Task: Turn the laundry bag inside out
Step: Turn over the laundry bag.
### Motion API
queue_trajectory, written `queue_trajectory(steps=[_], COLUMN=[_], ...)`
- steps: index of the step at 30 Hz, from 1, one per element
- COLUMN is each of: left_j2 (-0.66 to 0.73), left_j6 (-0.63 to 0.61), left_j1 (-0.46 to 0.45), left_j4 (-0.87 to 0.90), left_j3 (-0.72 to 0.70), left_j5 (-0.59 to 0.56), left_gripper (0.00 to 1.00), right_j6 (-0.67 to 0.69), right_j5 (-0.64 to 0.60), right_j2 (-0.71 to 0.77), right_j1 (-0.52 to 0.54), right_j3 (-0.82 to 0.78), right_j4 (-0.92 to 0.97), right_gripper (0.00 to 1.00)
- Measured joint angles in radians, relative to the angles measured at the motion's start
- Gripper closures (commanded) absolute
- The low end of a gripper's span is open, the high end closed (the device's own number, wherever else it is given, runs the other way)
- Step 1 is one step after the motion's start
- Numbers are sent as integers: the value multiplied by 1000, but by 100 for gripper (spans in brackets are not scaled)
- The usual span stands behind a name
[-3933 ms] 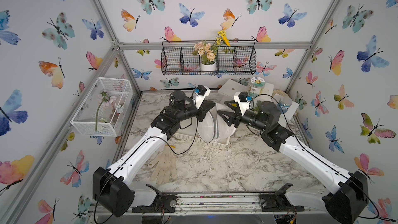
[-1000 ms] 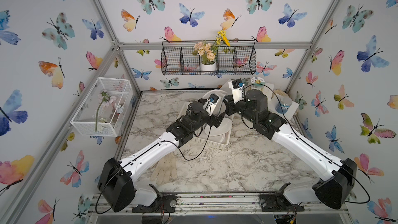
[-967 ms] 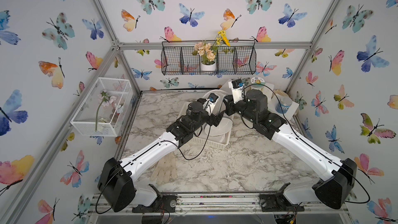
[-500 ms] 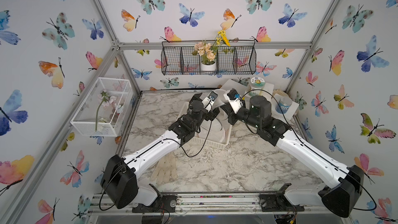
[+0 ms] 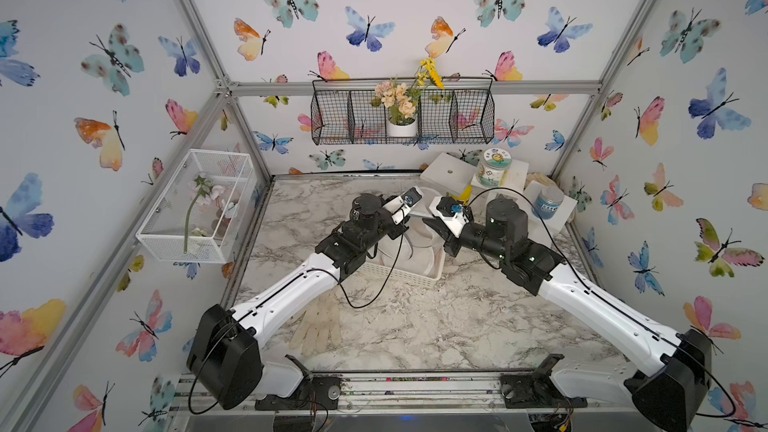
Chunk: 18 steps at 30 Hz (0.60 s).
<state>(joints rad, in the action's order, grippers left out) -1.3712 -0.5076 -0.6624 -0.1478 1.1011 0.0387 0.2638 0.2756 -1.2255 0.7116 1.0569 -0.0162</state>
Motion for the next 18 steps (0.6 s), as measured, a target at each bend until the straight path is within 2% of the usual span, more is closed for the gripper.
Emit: queue_trajectory(steps=[4,8,13,18], left_j2=[33,34,23,-12], left_j6=[45,186,406,589], left_j1=[-7,-18,-26,-20], left_j4=[97,257,394,430], left_j3=[8,56,67,15], left_j5=[80,126,167,191], left_gripper=[100,100,100,100], right_j6=[-128,-259,-371,-435], right_j5=[-50,-74,-105,-166], right_j2=[11,8,-11,-50], right_j1=[6,13,15,10], right_j3=[-23,-24,-64,-135], right_j4=[4,45,77,124], right_gripper=[98,96,85,68])
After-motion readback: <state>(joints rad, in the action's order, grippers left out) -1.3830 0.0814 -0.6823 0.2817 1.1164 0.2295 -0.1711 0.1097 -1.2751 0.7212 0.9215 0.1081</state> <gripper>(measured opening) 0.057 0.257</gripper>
